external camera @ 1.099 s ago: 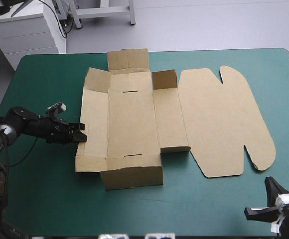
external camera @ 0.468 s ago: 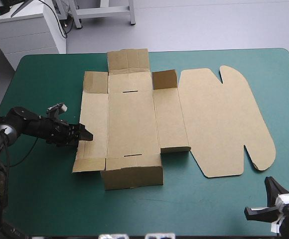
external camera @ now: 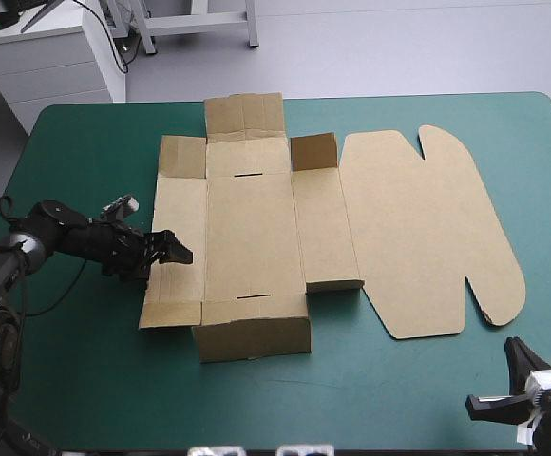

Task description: Fold the box

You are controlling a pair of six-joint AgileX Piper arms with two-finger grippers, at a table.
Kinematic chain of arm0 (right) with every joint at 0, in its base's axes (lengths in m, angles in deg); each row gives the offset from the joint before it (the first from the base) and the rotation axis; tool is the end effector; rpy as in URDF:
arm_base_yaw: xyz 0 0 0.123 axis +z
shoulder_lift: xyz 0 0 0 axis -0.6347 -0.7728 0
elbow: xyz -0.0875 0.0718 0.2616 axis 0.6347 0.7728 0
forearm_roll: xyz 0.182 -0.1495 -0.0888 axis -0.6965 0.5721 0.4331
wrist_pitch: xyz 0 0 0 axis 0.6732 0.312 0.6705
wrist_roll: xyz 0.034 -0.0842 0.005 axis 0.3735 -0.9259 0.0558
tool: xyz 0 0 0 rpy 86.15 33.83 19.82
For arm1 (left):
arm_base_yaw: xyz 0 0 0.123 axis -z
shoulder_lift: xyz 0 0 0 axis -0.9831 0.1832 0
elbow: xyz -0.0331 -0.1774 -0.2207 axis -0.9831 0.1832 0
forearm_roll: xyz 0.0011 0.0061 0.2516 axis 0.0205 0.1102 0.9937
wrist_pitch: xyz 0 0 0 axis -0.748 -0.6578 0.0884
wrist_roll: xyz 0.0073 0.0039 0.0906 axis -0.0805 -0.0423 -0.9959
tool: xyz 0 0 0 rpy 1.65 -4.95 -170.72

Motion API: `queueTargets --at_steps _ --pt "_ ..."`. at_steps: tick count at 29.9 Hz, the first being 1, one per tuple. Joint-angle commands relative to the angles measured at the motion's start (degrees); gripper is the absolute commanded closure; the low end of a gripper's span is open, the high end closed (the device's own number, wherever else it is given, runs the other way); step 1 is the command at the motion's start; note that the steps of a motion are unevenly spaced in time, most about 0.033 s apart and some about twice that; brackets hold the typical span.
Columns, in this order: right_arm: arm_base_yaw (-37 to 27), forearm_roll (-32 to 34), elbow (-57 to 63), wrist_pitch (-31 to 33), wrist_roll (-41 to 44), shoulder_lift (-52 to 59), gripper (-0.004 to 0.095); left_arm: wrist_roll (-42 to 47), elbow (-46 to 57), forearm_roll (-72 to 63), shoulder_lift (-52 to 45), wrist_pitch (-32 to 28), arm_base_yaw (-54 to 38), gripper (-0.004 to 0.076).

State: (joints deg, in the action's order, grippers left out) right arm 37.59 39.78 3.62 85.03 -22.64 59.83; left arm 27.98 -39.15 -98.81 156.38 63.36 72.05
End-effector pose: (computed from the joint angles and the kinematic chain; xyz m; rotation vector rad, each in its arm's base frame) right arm 0.0097 0.0089 0.2808 -0.0884 1.8145 0.0352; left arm 0.3130 -0.0161 0.2062 -0.0884 2.7958 -0.9517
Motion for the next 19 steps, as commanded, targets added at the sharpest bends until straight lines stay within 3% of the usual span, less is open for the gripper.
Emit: queueTargets --at_steps 1,8,11,14,17,19 --pt "-0.41 -0.3 -1.43 -4.44 -0.25 1.02 0.0927 0.83 -0.58 -4.04 0.15 1.13 2.43 0.0121" --pt "-0.41 -0.3 -1.43 -4.44 -0.25 1.02 0.0927 0.71 -0.79 -5.9 0.4 1.0 2.92 0.0126" --pt "-0.41 -0.3 -1.43 -4.44 -0.25 1.02 0.0927 0.71 -0.79 -5.86 0.4 0.32 2.92 0.0193" --pt "-0.41 -0.3 -1.43 -4.44 -0.25 1.02 0.0927 0.71 -1.64 -5.11 0.4 0.42 2.68 0.0402" --pt "-0.41 -0.19 -1.43 -4.44 -0.02 1.02 0.0927 0.71 -3.85 -2.68 0.4 3.72 1.31 0.072" --pt "-0.41 -0.19 -1.43 -4.44 -0.02 1.02 0.0927 1.13 -5.3 -1.52 0.62 5.5 0.99 0.0724"
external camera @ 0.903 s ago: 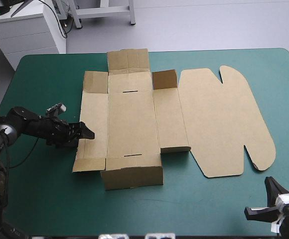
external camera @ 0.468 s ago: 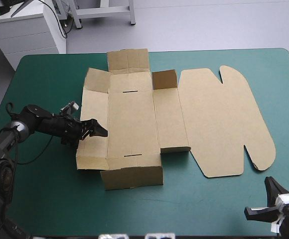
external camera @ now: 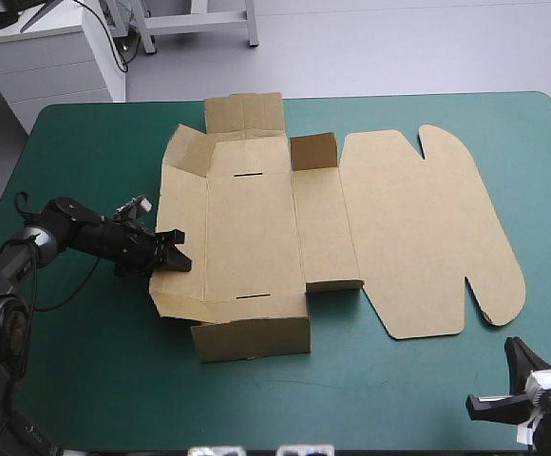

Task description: Fold the box

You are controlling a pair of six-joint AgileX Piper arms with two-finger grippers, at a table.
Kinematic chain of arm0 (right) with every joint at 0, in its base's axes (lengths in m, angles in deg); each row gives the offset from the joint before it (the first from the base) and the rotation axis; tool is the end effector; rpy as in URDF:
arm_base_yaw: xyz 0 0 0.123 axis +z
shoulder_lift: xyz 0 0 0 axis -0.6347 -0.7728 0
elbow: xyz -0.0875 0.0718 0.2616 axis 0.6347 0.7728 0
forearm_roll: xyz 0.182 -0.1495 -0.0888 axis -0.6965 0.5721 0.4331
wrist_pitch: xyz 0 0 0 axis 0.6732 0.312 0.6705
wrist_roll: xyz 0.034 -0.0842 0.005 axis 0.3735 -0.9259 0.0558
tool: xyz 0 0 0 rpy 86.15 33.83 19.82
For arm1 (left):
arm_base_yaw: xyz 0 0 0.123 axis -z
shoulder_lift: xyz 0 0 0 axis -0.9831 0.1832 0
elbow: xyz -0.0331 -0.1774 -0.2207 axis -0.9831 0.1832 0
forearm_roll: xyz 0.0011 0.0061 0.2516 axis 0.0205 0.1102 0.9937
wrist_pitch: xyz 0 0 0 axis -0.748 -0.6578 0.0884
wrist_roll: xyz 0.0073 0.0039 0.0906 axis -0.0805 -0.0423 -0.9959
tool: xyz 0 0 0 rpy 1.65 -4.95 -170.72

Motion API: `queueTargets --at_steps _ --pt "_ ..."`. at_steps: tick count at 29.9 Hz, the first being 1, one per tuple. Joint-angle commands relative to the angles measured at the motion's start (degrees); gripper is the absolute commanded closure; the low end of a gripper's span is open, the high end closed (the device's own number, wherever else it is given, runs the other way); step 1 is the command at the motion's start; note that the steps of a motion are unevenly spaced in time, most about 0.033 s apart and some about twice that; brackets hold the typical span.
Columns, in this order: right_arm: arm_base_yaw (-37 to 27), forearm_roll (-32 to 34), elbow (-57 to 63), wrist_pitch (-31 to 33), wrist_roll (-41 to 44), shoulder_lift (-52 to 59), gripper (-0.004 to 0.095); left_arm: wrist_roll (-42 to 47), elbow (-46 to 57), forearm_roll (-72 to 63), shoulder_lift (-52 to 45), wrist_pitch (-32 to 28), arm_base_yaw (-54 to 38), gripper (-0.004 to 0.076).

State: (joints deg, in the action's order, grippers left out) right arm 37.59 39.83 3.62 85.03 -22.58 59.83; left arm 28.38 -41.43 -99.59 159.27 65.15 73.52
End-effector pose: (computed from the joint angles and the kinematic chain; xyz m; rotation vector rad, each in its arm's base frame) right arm 0.0097 0.0088 0.2808 -0.0876 1.8146 0.0350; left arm 0.3222 -0.0249 0.2007 -0.0647 2.8221 -1.0071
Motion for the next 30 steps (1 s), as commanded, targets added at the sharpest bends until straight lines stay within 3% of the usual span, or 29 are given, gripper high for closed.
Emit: queueTargets --at_steps 1,9,13,18,23,27,30 --pt "-0.41 -0.24 -1.43 -4.44 -0.08 1.02 0.0927 0.73 -3.3 -0.74 -2.13 4.35 -0.48 0.0732" --pt "-0.41 -0.24 -1.43 -4.44 -0.08 1.02 0.0927 0.3 -3.57 3.95 -1.6 4.62 -0.32 0.0731" --pt "-0.41 -0.24 -1.43 -4.44 -0.08 1.02 0.0927 -6.81 -5.35 5.87 -1.6 6.01 -0.43 0.0731" --pt "-0.41 -0.24 -1.43 -4.44 -0.08 1.02 0.0927 -5.5 -11.79 5.58 -1.6 7.54 -0.55 0.0731" --pt "-0.41 -0.24 -1.43 -4.44 -0.08 1.02 0.0927 -7.65 -22.02 15.25 -1.22 14.16 2.99 0.0731" --pt "-0.41 -0.24 -1.43 -4.44 -0.08 1.02 0.0927 -9.89 -29.52 28.69 -1.22 12.62 8.39 0.0731" --pt "-0.41 -0.24 -1.43 -4.44 0.14 1.02 0.0927 -10.65 -33.78 38.11 -1.22 7.18 12.93 0.0731"
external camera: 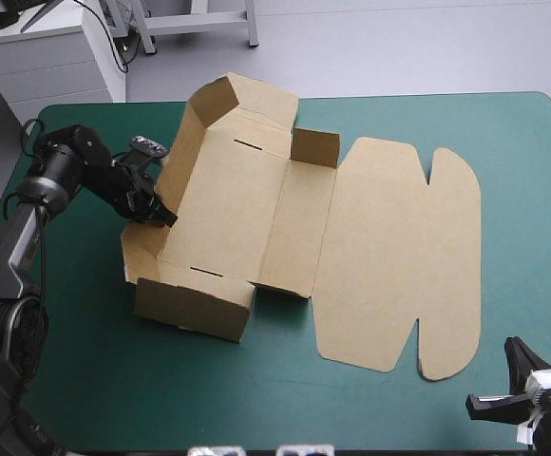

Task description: Fold the box

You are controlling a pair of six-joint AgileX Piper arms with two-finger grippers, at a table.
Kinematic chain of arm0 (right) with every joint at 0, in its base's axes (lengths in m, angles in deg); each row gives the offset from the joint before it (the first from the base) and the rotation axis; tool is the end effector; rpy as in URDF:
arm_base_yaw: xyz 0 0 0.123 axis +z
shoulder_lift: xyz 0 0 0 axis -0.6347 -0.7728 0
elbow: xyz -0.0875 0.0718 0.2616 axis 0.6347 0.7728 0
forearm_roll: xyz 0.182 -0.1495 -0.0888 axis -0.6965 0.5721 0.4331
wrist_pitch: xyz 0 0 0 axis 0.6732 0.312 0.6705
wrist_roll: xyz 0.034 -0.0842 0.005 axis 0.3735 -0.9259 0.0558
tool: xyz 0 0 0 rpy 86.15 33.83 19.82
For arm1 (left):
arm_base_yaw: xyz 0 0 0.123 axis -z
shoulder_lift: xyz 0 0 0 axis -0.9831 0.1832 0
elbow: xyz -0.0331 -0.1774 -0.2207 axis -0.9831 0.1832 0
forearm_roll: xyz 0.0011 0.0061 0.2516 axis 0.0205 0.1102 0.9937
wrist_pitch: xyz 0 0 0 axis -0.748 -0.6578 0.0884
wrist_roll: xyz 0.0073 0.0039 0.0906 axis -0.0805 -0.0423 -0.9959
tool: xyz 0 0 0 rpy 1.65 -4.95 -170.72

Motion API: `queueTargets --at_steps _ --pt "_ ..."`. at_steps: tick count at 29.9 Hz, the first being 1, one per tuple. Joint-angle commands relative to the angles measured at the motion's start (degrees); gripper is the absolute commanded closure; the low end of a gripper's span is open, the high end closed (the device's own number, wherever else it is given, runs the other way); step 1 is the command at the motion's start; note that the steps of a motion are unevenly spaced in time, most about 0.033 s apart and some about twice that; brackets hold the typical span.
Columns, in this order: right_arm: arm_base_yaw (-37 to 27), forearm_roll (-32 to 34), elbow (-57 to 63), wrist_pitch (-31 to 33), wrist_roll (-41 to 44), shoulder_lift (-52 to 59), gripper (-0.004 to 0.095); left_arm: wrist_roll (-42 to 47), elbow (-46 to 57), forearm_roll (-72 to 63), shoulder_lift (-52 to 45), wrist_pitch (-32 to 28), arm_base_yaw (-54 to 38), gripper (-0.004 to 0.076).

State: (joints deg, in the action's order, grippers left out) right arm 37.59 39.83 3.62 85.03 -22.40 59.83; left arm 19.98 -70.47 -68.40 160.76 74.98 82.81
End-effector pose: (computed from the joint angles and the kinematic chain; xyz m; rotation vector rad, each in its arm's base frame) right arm 0.0097 0.0088 0.2808 -0.0848 1.8148 0.0372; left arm 0.3687 -0.0457 0.2983 0.9096 2.6717 -0.2789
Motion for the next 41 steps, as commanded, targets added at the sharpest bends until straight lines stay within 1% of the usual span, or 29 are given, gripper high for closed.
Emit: queueTargets --at_steps 1,4,7,10,12,14,17,20,21,22,27,30,33,39,41 --pt "-0.41 -0.24 -1.43 -4.44 -0.04 1.02 0.0927 -2.24 -5.49 9.34 -2.71 -4.68 4.79 0.0731" --pt "-0.41 -0.24 -1.43 -4.44 -0.04 1.02 0.0927 -2.77 -6.82 17.39 -2.71 -11.35 8.6 0.0731" --pt "-0.41 -0.24 -1.43 -4.44 -0.04 1.02 0.0927 -6.55 -6.82 26.27 -2.33 -16.67 12.29 0.0731" --pt "-0.41 -0.24 -1.43 -4.54 -0.04 1.02 0.0927 -9.75 -6.82 34.09 -1.87 -20.78 16.15 0.0731" --pt "-0.41 -0.24 -1.43 -4.54 -0.04 1.02 0.0927 -9.75 -6.82 39.14 -1.78 -23.42 18.48 0.0731" --pt "-0.41 -0.24 -1.43 -4.54 -0.04 1.02 0.0927 -9.75 -6.82 42.13 -1.6 -24.51 20.48 0.0731" --pt "-0.41 -0.24 -1.43 -4.54 -0.04 1.02 0.0927 -3.91 -6.82 43.66 -1.6 -28.5 23.53 0.0731" --pt "-0.41 -0.24 -1.43 -4.54 -0.04 1.02 0.0927 -1.78 -6.82 43.66 -1.6 -34.77 25.71 0.0731" --pt "-0.41 -0.24 -1.43 -4.54 -0.04 1.02 0.0927 -1.53 -6.82 44.08 -1.6 -35.64 26.48 0.0731" --pt "-0.41 -0.24 -1.43 -4.54 -0.04 1.02 0.0927 -1.53 -6.82 45.13 -1.6 -35.84 27.17 0.0731" --pt "-0.41 -0.24 -1.43 -4.54 -0.04 1.02 0.0927 -0.6 -5.42 56.89 -1.6 -33.08 31.95 0.0731" --pt "-0.41 -0.24 -1.43 -4.54 -0.04 1.02 0.0927 1.87 -3.39 60.53 -1.8 -31.72 34.63 0.0731" --pt "-0.41 -0.24 -1.43 -4.54 -0.04 1.02 0.0927 6.83 -0.54 65.11 -2.84 -31.69 36.54 0.0731" --pt "-0.41 -0.24 -1.43 -4.54 -0.04 1.02 0.0927 19.71 10.8 77.98 -9.67 -36.46 40.19 0.0731" --pt "-0.41 -0.24 -1.43 -4.54 -0.04 1.02 0.0927 23.09 14.15 80.68 -12.29 -36.53 41.4 0.0731"
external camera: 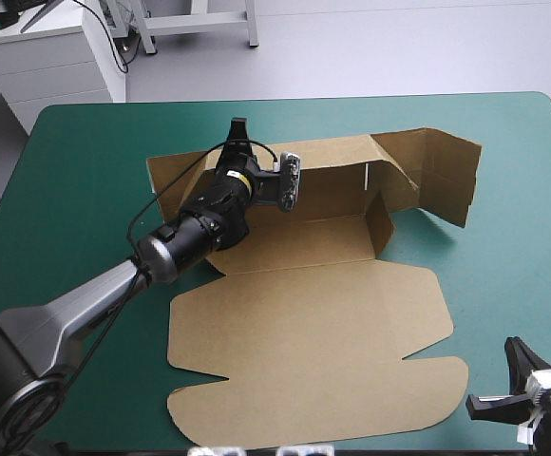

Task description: Fold the box

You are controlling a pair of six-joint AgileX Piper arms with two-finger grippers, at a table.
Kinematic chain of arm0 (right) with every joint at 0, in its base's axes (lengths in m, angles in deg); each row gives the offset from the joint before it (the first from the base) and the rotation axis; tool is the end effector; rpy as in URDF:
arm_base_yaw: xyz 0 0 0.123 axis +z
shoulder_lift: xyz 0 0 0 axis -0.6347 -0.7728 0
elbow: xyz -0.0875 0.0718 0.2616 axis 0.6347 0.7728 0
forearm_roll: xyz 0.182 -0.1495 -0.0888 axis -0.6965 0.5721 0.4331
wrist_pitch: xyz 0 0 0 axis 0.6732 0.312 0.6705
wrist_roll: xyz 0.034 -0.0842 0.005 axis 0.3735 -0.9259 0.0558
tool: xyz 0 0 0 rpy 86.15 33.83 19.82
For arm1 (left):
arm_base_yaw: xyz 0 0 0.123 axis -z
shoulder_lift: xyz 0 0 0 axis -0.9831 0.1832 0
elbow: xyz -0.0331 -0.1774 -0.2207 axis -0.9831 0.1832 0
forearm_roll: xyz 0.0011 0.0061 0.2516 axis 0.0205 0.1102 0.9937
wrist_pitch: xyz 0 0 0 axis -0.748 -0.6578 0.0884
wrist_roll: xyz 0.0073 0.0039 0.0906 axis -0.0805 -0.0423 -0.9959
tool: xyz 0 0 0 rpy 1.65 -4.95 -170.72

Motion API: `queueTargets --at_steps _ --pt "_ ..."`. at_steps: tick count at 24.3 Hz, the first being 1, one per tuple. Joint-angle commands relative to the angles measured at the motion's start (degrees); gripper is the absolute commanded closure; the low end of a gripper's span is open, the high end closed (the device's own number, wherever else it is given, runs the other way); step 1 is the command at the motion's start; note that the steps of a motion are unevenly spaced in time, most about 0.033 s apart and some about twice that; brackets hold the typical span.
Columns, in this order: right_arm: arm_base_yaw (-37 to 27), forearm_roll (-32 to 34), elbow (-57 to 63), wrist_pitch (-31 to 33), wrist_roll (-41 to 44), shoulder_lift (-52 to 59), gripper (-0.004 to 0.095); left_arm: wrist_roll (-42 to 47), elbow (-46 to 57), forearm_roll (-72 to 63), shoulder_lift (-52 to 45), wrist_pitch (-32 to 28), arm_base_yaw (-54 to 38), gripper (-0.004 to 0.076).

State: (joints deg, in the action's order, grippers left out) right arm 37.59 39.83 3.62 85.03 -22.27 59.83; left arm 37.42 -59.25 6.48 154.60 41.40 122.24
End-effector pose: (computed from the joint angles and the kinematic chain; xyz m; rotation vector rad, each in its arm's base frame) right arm 0.0097 0.0088 0.2808 -0.0827 1.8149 0.0388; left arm 0.3133 -0.2274 0.3277 1.6641 1.4094 0.8744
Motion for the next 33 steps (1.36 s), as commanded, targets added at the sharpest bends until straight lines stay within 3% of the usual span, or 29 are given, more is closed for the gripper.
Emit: queueTargets --at_steps 1,6,10,14,16,20,28,33 --pt "-0.41 -0.24 -1.43 -4.54 -0.18 1.02 0.0927 7.7 4.68 7.49 -7.26 -2.95 2.6 0.0731" --pt "-0.41 -0.24 -1.43 -4.54 -0.18 1.02 0.0927 18.86 12.87 17.4 -11.35 -2.55 5.93 0.0731" --pt "-0.41 -0.24 -1.43 -4.54 -0.18 1.02 0.0927 21.01 17.72 26.45 -11.34 0.82 8.06 0.0731" --pt "-0.41 -0.24 -1.54 -4.01 1.25 0.81 0.0927 37.38 21.64 40.9 -11.22 1.9 8.12 0.0731" --pt "-0.41 -0.24 -1.92 -3.77 4.48 -1.16 0.0927 39.76 21.65 42.2 -11.22 4.23 8.12 0.0731" --pt "-0.41 -0.46 -8.58 -2.72 4.78 -13.7 0.0927 40.33 21.65 43.31 -11.22 4.79 8.12 0.0731" --pt "-0.41 -12.55 -32.24 -1.83 -7.75 -44.73 0.0927 40.9 21.65 43.18 -11.13 3.97 8.12 0.0731" --pt "-0.41 -14.55 -50.43 -0.06 -11.82 -63.58 0.0926 40.98 21.65 43.09 -11.13 3.97 8.12 0.0731"
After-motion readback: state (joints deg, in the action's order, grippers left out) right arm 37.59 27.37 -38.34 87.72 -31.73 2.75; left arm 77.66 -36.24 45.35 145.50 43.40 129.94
